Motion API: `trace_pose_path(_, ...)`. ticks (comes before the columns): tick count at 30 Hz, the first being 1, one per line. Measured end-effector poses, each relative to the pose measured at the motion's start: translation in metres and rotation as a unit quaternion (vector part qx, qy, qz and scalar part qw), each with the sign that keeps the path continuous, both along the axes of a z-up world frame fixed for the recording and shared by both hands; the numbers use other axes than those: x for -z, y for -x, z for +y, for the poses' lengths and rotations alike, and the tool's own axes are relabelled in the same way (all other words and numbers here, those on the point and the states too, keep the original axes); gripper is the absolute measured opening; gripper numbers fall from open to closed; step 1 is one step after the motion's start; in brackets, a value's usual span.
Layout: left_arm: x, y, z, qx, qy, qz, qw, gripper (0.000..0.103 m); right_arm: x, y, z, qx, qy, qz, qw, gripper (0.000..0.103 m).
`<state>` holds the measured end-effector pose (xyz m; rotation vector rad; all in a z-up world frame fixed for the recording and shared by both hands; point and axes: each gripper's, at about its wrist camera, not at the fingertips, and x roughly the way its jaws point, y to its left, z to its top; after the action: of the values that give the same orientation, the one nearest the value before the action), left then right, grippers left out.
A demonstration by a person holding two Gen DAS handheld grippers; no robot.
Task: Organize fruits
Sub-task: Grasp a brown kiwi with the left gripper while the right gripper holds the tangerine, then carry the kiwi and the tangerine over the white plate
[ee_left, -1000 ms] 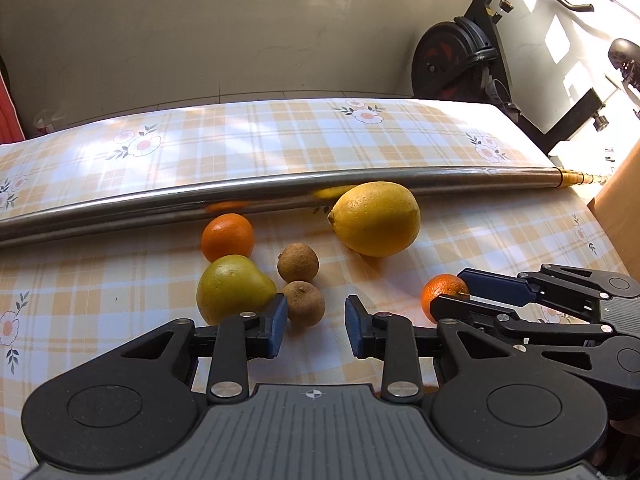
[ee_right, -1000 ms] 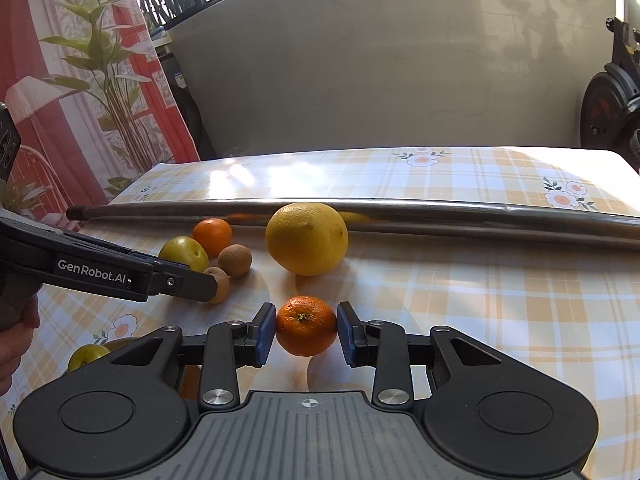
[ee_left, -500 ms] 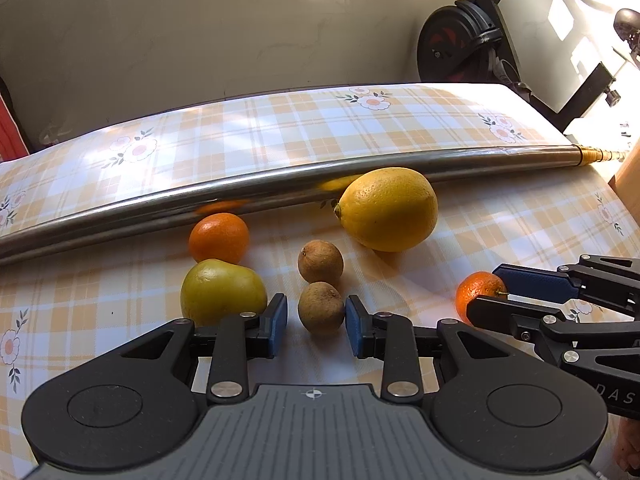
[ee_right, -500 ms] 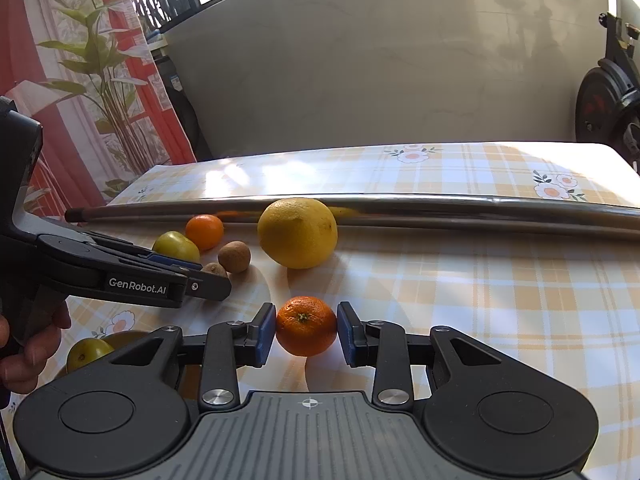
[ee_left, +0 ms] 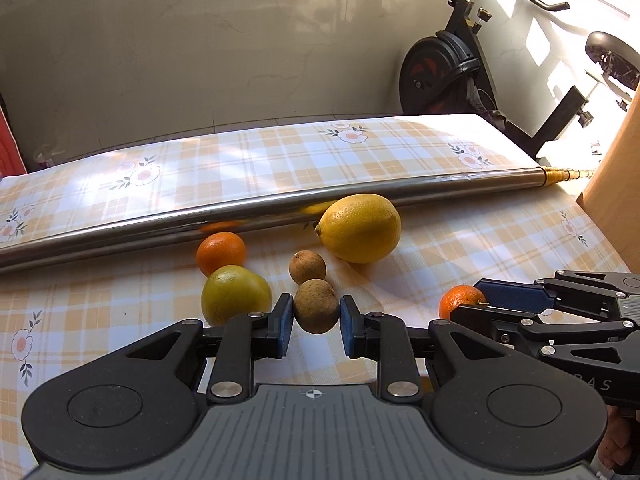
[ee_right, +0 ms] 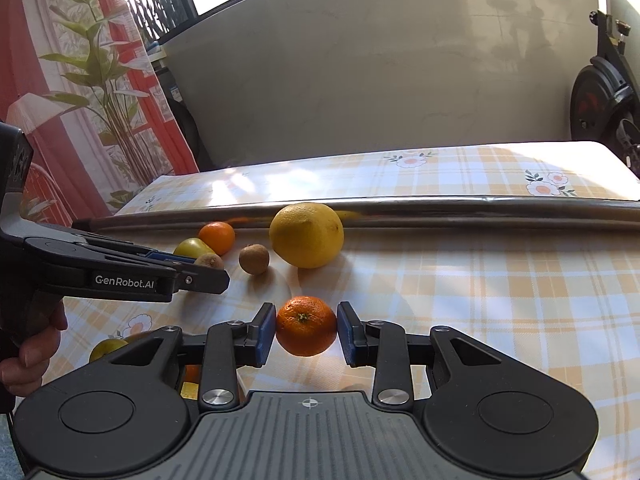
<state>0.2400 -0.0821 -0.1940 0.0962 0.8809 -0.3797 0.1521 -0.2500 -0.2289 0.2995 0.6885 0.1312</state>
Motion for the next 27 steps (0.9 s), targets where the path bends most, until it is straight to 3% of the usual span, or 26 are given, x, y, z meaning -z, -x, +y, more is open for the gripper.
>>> trace_pose_path(8,-0.028,0.054,0.023,-0.035,0.039,-0.033,0.9981,0.026,-0.021,0.03,0.014,0.003,0.0,-0.015,1.0,0.031)
trace_pose_path(15,-0.04,0.091,0.049,-0.068,0.073,-0.027,0.9947,0.026,-0.032,0.054,0.029,0.004,0.0,-0.021,1.0,0.031)
trace_pose_path(27,-0.049,0.136,0.06,-0.059,0.069,-0.042,0.995,0.026,-0.05,0.094,0.055,-0.013,-0.002,-0.023,1.0,0.031)
